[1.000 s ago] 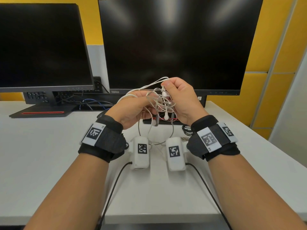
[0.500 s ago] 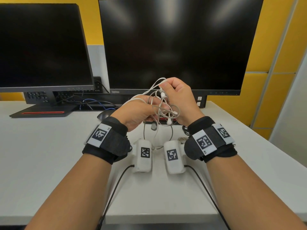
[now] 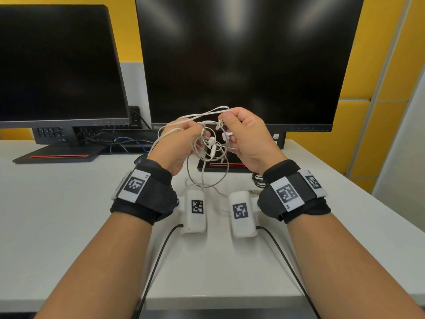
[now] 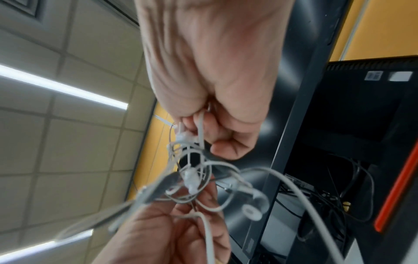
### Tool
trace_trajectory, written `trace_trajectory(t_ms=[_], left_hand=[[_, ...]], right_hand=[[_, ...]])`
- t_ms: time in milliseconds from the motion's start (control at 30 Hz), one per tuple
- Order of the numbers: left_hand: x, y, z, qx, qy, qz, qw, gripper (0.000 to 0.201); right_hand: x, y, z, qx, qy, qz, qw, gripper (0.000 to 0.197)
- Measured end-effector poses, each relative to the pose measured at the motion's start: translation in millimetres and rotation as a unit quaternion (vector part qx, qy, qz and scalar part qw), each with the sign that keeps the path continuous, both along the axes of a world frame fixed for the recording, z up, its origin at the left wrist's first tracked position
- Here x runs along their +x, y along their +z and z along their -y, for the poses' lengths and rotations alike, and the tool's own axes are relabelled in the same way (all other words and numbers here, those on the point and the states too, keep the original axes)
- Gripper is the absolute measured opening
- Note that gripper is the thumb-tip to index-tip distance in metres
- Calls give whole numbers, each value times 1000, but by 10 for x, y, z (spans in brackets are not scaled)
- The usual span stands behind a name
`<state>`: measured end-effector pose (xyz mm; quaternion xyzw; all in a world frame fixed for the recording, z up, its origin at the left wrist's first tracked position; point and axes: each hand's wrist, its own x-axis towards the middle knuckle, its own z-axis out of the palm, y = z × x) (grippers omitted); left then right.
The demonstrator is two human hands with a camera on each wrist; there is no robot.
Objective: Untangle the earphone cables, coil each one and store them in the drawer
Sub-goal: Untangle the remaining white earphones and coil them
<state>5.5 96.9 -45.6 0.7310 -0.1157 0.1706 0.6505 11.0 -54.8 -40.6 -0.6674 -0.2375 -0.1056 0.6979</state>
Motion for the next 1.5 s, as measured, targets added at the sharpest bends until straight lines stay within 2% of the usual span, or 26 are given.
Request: trace_trajectory(t_ms=[167, 233, 367, 467, 633, 767, 900, 1100, 1300, 1400, 1500], left_hand=[[24, -10, 18, 49, 21, -1, 999, 7], [29, -15, 24, 70, 19, 2, 997, 12], [-1, -11, 18, 14, 4, 9, 1000, 13], [-14, -17, -9, -18, -18, 18, 1000, 13], [-5, -18, -12, -18, -28, 10, 999, 11], [10, -28, -18, -25, -12, 10, 1000, 10], [12, -26, -15, -37, -16, 6, 999, 8], [20, -23, -24, -20, -11, -2, 1000, 10], [-16, -17, -19, 18, -62, 9, 998, 13], [-31, -9, -24, -25, -101, 5, 995, 11], [-40, 17, -42, -127, -128, -7, 984, 15]], right_hand=[[-1, 31, 25, 137, 39, -49, 989, 13], [7, 26, 26, 146, 33, -53, 987, 13], [31, -10, 15, 36, -16, -51, 998, 13], [47, -41, -1, -35, -18, -67, 997, 18], [27, -40, 16, -90, 2, -86, 992, 15], [26, -55, 25, -128, 23, -79, 988, 22], [65, -78, 34, -141, 5, -65, 988, 7], [63, -77, 29, -159, -31, -46, 986, 10], [70, -66, 51, -121, -76, -19, 990, 9], [67, -52, 61, -116, -76, -17, 990, 8], [82, -56, 48, -137, -78, -22, 987, 14]])
